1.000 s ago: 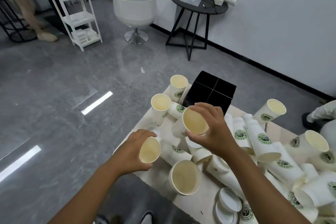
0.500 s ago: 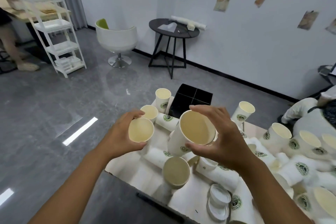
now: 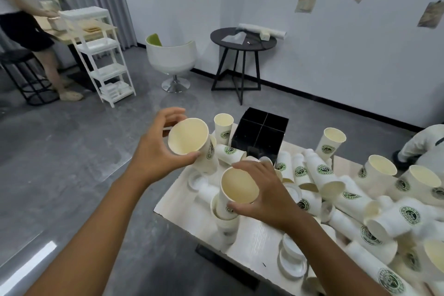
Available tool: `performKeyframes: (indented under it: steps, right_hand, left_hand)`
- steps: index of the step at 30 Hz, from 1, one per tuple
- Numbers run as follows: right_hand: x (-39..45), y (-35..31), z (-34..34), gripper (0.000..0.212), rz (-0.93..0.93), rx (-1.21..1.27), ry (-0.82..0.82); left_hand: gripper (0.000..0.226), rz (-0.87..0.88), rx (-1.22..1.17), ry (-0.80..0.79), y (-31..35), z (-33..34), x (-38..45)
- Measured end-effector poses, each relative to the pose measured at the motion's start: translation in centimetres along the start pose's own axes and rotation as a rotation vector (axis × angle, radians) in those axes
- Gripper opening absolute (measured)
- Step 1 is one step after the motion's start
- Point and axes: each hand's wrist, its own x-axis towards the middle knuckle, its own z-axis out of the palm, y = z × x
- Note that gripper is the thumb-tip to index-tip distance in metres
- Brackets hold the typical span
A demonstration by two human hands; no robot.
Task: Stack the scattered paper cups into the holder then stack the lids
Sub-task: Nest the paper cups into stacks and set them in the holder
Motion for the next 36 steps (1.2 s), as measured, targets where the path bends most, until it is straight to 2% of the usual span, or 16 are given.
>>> performKeyframes:
  steps: [7, 13, 25, 36]
  right_hand:
    - [-1.7, 1.9, 2.6, 0.099, 0.194, 0.041, -0.182]
    - [-4.0, 4.0, 4.9, 0.114, 0.253, 0.018, -0.267]
    - [-7.1, 5.0, 1.5, 0.107, 0.252, 0.169, -0.149]
    - [-8.9, 4.2, -0.7, 0.095, 0.185, 0.201, -0.078]
  left_hand:
    - [0.092, 0.032, -0.054, 0.055, 2.9, -0.2, -0.6]
    - [0.094, 0.064, -0.080, 0.017, 5.0, 1.0, -2.3]
    - [0.094, 0.032, 0.060, -0.123, 5.5, 5.9, -6.9]
    - [0.087, -0.065, 0.149, -0.273, 2.3, 10.6, -9.8]
